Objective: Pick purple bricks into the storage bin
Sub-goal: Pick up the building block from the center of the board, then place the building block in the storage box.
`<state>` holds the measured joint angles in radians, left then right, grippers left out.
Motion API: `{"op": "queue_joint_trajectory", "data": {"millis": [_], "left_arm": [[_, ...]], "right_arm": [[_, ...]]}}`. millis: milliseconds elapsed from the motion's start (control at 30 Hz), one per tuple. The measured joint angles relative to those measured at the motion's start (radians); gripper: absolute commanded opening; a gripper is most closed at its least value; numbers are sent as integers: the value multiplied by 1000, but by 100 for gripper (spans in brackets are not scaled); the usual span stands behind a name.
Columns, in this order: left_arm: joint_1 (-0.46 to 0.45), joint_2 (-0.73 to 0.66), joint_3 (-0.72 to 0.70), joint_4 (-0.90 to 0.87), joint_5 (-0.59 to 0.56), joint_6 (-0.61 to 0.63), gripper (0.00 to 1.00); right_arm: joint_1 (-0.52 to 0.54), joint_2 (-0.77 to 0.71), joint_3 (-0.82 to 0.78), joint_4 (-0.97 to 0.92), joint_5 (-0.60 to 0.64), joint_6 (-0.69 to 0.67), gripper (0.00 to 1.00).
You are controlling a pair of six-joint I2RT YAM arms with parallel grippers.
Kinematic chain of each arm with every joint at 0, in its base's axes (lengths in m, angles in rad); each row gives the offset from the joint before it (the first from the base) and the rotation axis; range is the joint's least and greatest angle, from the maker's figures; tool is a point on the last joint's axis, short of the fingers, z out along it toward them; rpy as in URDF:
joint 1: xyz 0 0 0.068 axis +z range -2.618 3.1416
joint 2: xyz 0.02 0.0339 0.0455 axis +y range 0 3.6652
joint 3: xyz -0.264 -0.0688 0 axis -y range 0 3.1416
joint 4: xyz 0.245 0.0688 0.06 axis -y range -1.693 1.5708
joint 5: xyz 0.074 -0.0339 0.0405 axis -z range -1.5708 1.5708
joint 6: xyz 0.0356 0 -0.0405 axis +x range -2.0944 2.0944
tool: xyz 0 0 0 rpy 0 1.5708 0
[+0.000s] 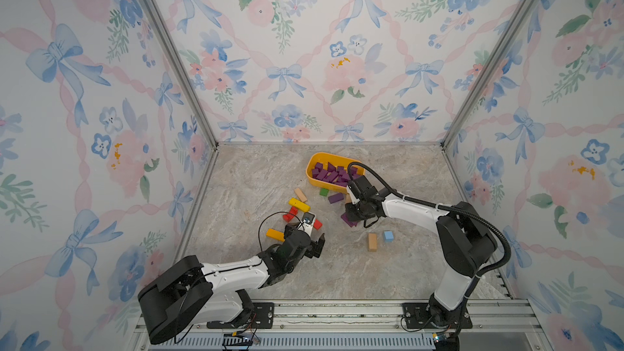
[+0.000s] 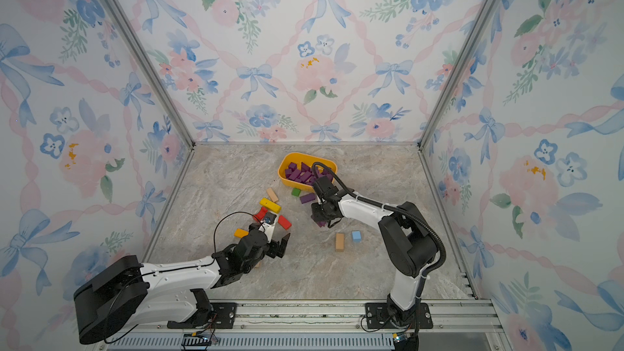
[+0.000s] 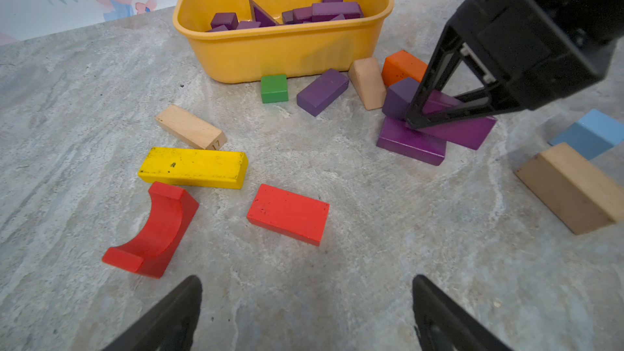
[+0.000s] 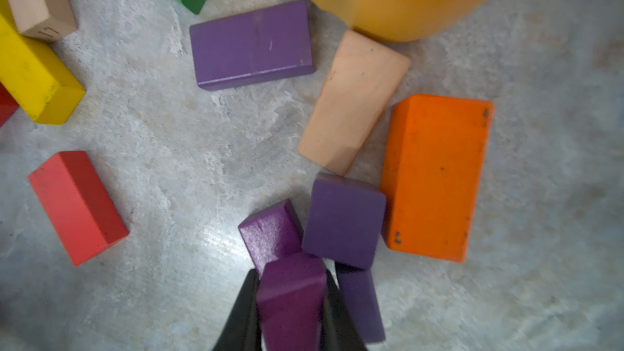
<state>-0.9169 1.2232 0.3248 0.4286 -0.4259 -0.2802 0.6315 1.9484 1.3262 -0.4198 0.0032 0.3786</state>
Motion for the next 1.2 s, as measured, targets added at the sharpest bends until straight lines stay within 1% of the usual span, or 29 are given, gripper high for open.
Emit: {"op": "queue_joint_trajectory", "data": {"millis": [133, 300, 400, 533, 567, 667, 733, 767, 967, 1067, 1200], "left_arm": [[0, 0, 0, 14, 8, 0, 98], [0, 0, 0, 23, 24, 0, 98], [0, 0, 0, 28, 28, 0, 98], [0, -8, -3, 35, 31, 0, 98], [0, -12, -4, 37, 31, 0, 98], [0, -27, -11, 42, 31, 0, 98], [0, -34, -15, 45, 30, 0, 98], [0, -36, -16, 46, 29, 0, 98], [0, -47, -22, 46, 20, 0, 98], [0, -53, -23, 46, 14, 0, 98], [0, -72, -32, 46, 7, 0, 98]], "right_arm": [[-20, -14, 48, -6, -22, 6, 16], [-74, -10, 167, -8, -33, 6, 17], [-107, 22, 256, -7, -33, 6, 17], [-145, 110, 367, -10, -34, 6, 18], [-154, 139, 393, -13, -34, 6, 26], [-174, 206, 436, -12, -44, 14, 43], [-185, 229, 441, -11, -48, 14, 52], [-189, 236, 441, -15, -48, 13, 54], [-193, 216, 434, -15, -35, -14, 54], [-185, 148, 384, -14, -4, -42, 56], [-158, 8, 286, -11, 57, -89, 58]]}}
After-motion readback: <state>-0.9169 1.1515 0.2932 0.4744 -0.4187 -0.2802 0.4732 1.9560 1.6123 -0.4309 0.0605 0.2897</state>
